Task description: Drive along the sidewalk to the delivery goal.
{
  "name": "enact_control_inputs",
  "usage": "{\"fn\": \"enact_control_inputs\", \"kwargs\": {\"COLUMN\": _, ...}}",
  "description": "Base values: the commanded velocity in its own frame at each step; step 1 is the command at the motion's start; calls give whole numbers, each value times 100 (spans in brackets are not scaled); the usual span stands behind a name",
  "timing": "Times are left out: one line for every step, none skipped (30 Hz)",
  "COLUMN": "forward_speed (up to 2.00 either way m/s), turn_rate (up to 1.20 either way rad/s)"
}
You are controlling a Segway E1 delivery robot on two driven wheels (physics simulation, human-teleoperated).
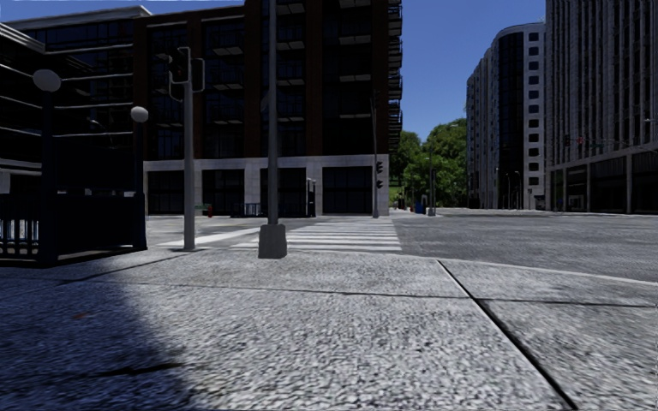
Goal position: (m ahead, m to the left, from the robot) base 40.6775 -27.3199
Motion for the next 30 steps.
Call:
{"fn": "enact_control_inputs", "kwargs": {"forward_speed": 200, "turn_rate": 0}}
{"fn": "enact_control_inputs", "kwargs": {"forward_speed": 200, "turn_rate": 0}}
{"fn": "enact_control_inputs", "kwargs": {"forward_speed": 200, "turn_rate": 0}}
{"fn": "enact_control_inputs", "kwargs": {"forward_speed": 200, "turn_rate": 0}}
{"fn": "enact_control_inputs", "kwargs": {"forward_speed": 200, "turn_rate": 0}}
{"fn": "enact_control_inputs", "kwargs": {"forward_speed": 200, "turn_rate": 0}}
{"fn": "enact_control_inputs", "kwargs": {"forward_speed": 200, "turn_rate": 0}}
{"fn": "enact_control_inputs", "kwargs": {"forward_speed": 200, "turn_rate": 0}}
{"fn": "enact_control_inputs", "kwargs": {"forward_speed": 200, "turn_rate": 0}}
{"fn": "enact_control_inputs", "kwargs": {"forward_speed": 200, "turn_rate": 0}}
{"fn": "enact_control_inputs", "kwargs": {"forward_speed": 200, "turn_rate": 0}}
{"fn": "enact_control_inputs", "kwargs": {"forward_speed": 200, "turn_rate": 0}}
{"fn": "enact_control_inputs", "kwargs": {"forward_speed": 200, "turn_rate": 0}}
{"fn": "enact_control_inputs", "kwargs": {"forward_speed": 200, "turn_rate": 0}}
{"fn": "enact_control_inputs", "kwargs": {"forward_speed": 200, "turn_rate": 0}}
{"fn": "enact_control_inputs", "kwargs": {"forward_speed": 200, "turn_rate": 0}}
{"fn": "enact_control_inputs", "kwargs": {"forward_speed": 200, "turn_rate": 0}}
{"fn": "enact_control_inputs", "kwargs": {"forward_speed": 200, "turn_rate": 0}}
{"fn": "enact_control_inputs", "kwargs": {"forward_speed": 200, "turn_rate": 0}}
{"fn": "enact_control_inputs", "kwargs": {"forward_speed": 200, "turn_rate": 0}}
{"fn": "enact_control_inputs", "kwargs": {"forward_speed": 200, "turn_rate": 0}}
{"fn": "enact_control_inputs", "kwargs": {"forward_speed": 200, "turn_rate": 0}}
{"fn": "enact_control_inputs", "kwargs": {"forward_speed": 200, "turn_rate": 0}}
{"fn": "enact_control_inputs", "kwargs": {"forward_speed": 200, "turn_rate": 0}}
{"fn": "enact_control_inputs", "kwargs": {"forward_speed": 200, "turn_rate": 0}}
{"fn": "enact_control_inputs", "kwargs": {"forward_speed": 200, "turn_rate": 0}}
{"fn": "enact_control_inputs", "kwargs": {"forward_speed": 200, "turn_rate": 0}}
{"fn": "enact_control_inputs", "kwargs": {"forward_speed": 200, "turn_rate": 0}}
{"fn": "enact_control_inputs", "kwargs": {"forward_speed": 200, "turn_rate": 0}}
{"fn": "enact_control_inputs", "kwargs": {"forward_speed": 200, "turn_rate": 0}}
